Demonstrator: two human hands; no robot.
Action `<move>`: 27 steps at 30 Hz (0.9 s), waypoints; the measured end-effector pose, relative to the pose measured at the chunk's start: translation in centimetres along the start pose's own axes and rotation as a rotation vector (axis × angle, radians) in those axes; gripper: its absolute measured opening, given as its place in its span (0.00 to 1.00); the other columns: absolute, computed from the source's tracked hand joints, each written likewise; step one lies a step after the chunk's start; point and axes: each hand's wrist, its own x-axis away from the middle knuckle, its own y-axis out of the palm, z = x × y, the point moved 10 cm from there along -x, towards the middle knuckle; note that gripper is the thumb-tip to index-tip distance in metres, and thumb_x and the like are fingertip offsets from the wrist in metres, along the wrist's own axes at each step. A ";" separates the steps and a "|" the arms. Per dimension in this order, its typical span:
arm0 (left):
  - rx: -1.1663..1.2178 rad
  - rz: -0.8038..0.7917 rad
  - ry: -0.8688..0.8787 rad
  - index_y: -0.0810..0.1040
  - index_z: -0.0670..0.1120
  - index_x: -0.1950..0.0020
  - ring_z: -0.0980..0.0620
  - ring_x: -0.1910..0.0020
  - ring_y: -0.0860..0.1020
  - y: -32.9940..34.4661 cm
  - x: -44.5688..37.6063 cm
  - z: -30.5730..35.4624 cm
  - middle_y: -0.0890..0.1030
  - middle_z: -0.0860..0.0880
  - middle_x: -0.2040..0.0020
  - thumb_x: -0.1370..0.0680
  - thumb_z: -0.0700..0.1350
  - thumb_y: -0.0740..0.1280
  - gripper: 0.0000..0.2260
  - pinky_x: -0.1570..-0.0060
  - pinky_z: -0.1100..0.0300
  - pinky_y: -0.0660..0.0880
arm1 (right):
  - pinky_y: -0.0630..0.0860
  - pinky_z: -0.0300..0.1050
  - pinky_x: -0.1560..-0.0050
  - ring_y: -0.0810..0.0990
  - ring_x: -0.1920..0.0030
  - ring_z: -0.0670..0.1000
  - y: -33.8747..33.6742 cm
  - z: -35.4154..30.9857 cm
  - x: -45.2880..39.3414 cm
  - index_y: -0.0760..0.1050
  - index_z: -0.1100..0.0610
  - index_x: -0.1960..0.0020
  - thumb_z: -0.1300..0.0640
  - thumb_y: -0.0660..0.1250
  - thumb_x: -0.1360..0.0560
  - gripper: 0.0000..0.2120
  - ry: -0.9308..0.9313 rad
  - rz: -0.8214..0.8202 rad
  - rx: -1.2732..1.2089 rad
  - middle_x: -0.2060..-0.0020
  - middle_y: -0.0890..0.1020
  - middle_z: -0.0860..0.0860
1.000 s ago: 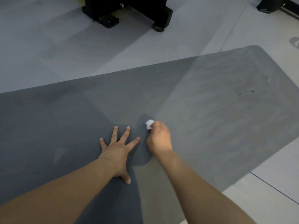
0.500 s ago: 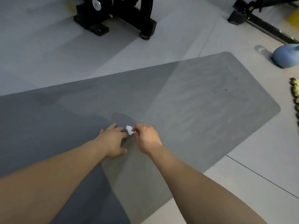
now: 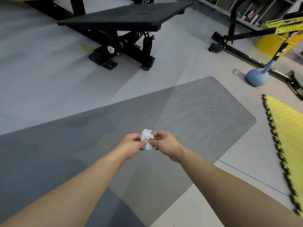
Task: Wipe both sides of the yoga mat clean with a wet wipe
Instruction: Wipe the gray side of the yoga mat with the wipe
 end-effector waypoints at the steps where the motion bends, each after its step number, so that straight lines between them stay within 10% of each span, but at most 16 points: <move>1: 0.012 0.012 0.021 0.79 0.47 0.49 0.52 0.56 0.81 -0.6 0.8 0.8 0.85 0.44 0.47 0.20 0.43 0.69 0.01 0.55 0.58 0.73 | 0.73 0.35 0.63 0.80 0.61 0.47 0.0 -1.4 0.7 0.76 0.56 0.49 0.62 0.68 0.24 0.04 -0.002 0.009 0.019 0.56 0.83 0.53; 20: 0.063 0.157 0.146 0.81 0.47 0.54 0.50 0.68 0.73 -6.7 5.2 5.2 0.80 0.45 0.60 0.21 0.31 0.59 0.15 0.62 0.58 0.74 | 0.74 0.41 0.60 0.80 0.63 0.50 1.6 -6.9 -0.7 0.78 0.57 0.52 0.59 0.67 0.24 0.03 -0.160 -0.203 0.361 0.61 0.85 0.51; 27: 0.129 0.418 0.013 0.83 0.42 0.57 0.49 0.66 0.75 -3.3 2.2 1.7 0.83 0.46 0.64 0.24 0.34 0.65 0.08 0.57 0.57 0.75 | 0.78 0.48 0.46 0.79 0.47 0.57 -0.4 -2.1 -9.2 0.78 0.51 0.45 0.56 0.59 0.25 0.12 -0.358 -0.256 1.275 0.46 0.80 0.52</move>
